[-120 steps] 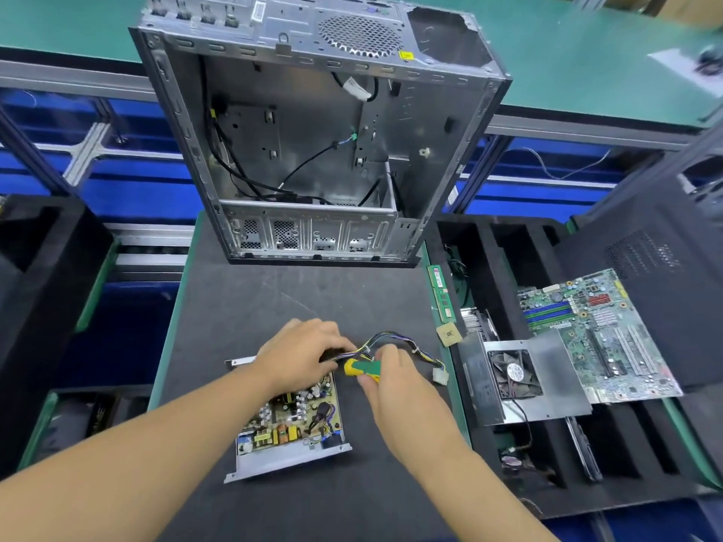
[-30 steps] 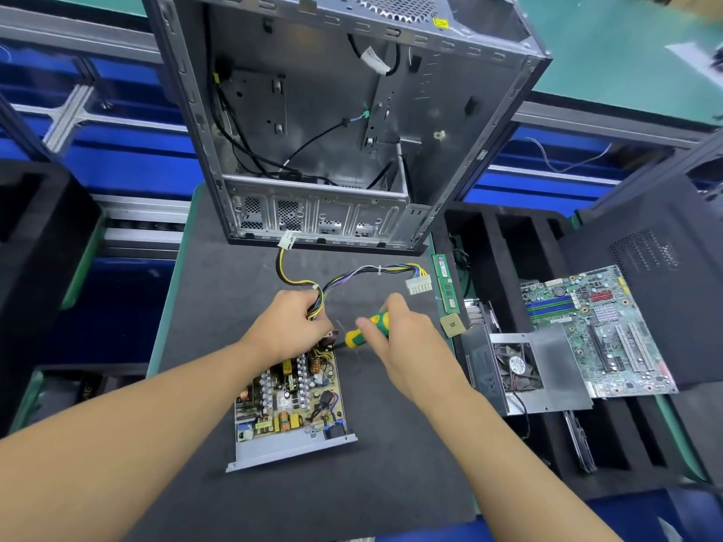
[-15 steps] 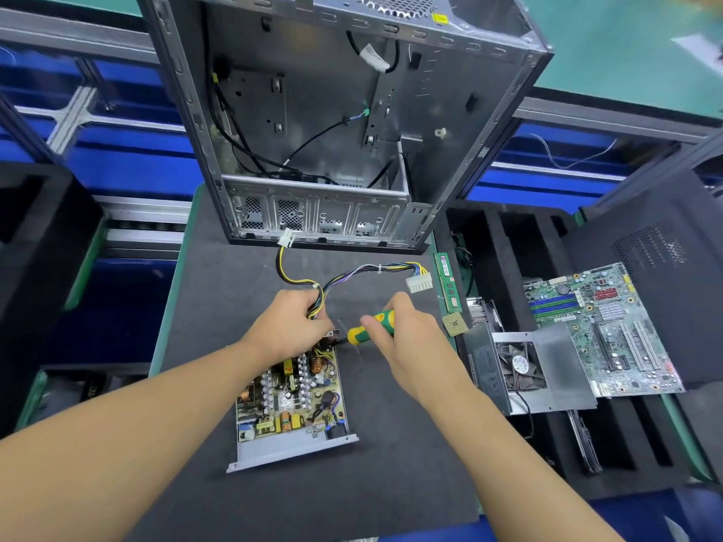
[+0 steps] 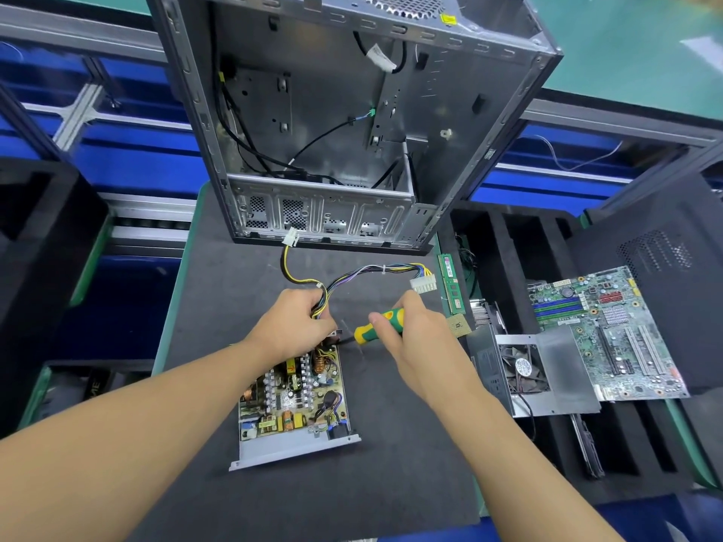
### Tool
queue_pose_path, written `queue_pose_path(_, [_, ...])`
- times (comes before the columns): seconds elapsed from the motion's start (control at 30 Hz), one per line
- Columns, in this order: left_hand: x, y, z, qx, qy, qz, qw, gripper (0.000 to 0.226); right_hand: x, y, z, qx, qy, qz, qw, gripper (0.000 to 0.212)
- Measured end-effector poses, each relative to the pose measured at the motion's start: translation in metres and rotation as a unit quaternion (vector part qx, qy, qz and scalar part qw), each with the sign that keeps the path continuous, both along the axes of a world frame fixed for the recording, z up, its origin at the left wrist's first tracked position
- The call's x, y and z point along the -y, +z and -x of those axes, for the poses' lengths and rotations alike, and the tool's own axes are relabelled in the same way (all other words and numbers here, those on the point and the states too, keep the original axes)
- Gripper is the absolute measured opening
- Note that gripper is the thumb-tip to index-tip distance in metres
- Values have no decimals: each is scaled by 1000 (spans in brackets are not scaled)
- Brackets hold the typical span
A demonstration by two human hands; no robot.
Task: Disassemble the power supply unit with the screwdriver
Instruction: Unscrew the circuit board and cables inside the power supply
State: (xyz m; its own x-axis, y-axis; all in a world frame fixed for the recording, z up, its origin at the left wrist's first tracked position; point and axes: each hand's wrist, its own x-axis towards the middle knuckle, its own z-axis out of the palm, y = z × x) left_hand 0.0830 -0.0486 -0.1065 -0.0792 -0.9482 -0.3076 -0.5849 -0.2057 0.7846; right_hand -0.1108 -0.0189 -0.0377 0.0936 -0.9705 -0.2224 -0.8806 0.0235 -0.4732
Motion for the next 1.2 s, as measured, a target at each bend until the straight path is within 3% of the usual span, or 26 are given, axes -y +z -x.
queue_pose_path(0.6, [-1, 0, -1, -5, -1, -3, 1000, 11, -9, -5, -5, 3, 9, -29, 1000, 32])
queue_pose_path(0.97, [0, 1, -3, -82, -79, -67, 991, 4, -8, -4, -2, 0, 7, -23, 1000, 32])
queue_pose_path(1.2, [1, 0, -1, -127, -87, -85, 984, 13, -9, -3, -2, 4, 12, -27, 1000, 32])
